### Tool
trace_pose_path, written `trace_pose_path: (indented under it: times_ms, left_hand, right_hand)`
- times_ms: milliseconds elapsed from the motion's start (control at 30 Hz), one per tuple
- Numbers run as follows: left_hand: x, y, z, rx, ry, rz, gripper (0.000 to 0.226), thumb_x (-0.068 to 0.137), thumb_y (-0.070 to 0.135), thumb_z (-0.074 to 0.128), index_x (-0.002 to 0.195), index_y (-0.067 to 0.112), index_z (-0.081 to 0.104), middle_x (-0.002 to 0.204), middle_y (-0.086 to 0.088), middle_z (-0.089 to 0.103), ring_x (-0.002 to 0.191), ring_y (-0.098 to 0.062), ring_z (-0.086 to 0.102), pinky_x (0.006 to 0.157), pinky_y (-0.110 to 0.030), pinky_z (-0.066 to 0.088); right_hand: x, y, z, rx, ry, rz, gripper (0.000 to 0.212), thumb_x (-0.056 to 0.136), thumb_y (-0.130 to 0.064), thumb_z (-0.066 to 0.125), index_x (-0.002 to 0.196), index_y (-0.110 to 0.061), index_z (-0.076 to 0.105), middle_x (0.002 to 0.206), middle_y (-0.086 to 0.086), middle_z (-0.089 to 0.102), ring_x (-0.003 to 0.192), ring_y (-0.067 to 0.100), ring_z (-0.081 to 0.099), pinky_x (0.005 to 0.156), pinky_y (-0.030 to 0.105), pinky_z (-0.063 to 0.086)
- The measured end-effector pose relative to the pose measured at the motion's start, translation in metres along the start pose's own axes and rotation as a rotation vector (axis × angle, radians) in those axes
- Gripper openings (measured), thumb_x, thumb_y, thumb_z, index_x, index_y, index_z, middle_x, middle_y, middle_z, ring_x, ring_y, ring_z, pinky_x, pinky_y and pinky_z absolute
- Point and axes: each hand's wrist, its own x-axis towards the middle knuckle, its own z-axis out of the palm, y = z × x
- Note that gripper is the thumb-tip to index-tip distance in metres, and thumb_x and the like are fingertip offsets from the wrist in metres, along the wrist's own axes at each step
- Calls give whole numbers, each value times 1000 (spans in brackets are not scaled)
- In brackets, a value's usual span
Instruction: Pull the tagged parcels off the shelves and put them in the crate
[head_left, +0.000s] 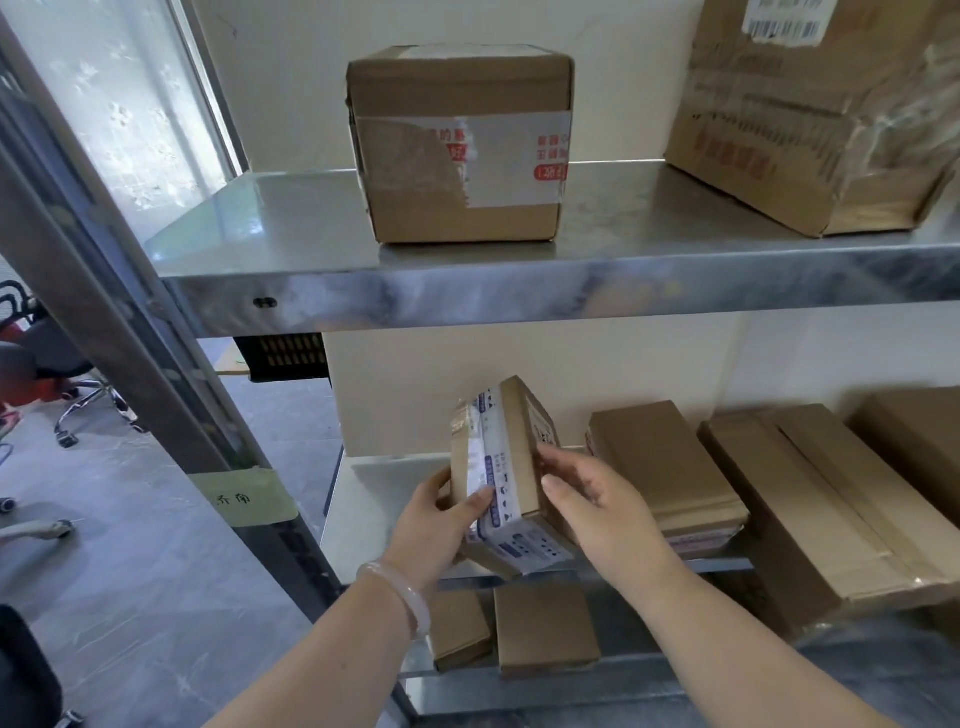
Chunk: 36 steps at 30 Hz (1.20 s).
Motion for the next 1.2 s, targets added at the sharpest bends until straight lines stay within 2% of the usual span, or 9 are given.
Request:
trace_pose_path:
  times_ms: [133, 233, 333, 467, 667, 867, 1000, 1133, 1200]
  left_hand:
    - [4, -9, -4, -188, -14, -101, 61, 87, 15, 72, 140, 30, 44, 116, -11, 65, 89, -23, 74, 74, -41, 61]
    - [-1, -9, 0, -123, -91, -126, 79, 72, 48, 78, 140, 30, 42, 113, -9, 70, 87, -23, 74, 67, -38, 60]
    - [-2, -2, 0, 68, -104, -76, 104, 52, 72, 81, 139, 36, 37, 120, -6, 67, 94, -20, 73, 81, -42, 60]
    - [5, -5, -8, 113, -29, -62, 78, 70, 49, 80, 136, 35, 40, 113, -6, 68, 90, -21, 73, 84, -44, 59]
    - [13, -18, -21, -285, -9, -150, 34, 89, 38, 66, 123, 38, 57, 100, -7, 76, 87, -28, 74, 65, -46, 60]
    - [17, -24, -27, 34, 64, -60, 28, 94, 43, 58, 121, 52, 55, 86, 20, 74, 76, 3, 69, 51, -8, 48]
    - [21, -31, -28, 228, 19, 62, 67, 90, 29, 69, 144, 43, 32, 93, 36, 68, 88, 7, 67, 63, -7, 50]
    - [21, -29, -24, 377, 19, 97, 80, 88, 28, 72, 153, 34, 25, 129, 15, 57, 109, -5, 60, 88, -24, 55]
    - [22, -24, -22, 507, 81, 141, 82, 86, 35, 72, 152, 36, 24, 147, 2, 42, 127, -15, 47, 105, -37, 46]
  right_hand:
    - [8, 4, -2, -89, -14, 57, 39, 98, -29, 54, 133, -46, 49, 133, -22, 51, 120, -4, 49, 97, 19, 43]
    - [10, 7, 8, -194, -104, 57, 46, 98, -28, 54, 143, -35, 44, 144, -17, 41, 125, -5, 37, 104, 17, 32]
    - [10, 10, 18, -223, -144, 10, 41, 100, -24, 51, 140, -36, 47, 148, -20, 34, 132, -10, 25, 108, 14, 20]
    - [11, 15, 20, -264, -184, 16, 42, 99, -26, 51, 137, -43, 47, 146, -26, 34, 138, -5, 24, 113, 22, 21]
    - [15, 21, 17, -250, -79, 201, 73, 90, -44, 63, 151, -40, 23, 153, -9, 32, 138, 13, 33, 106, 32, 32]
    - [29, 24, 22, -334, -100, 184, 72, 90, -32, 66, 151, -37, 27, 152, -8, 38, 137, 14, 36, 109, 31, 31]
    - [38, 28, 25, -445, -174, 178, 69, 93, -30, 62, 152, -36, 25, 155, -8, 32, 139, 13, 34, 111, 30, 29]
    - [38, 29, 24, -515, -187, 124, 68, 94, -33, 59, 152, -34, 23, 159, -10, 21, 144, 9, 21, 114, 26, 17]
    - [36, 25, 17, -501, -151, 61, 68, 94, -37, 59, 151, -40, 22, 158, -14, 20, 144, 7, 22, 114, 26, 18]
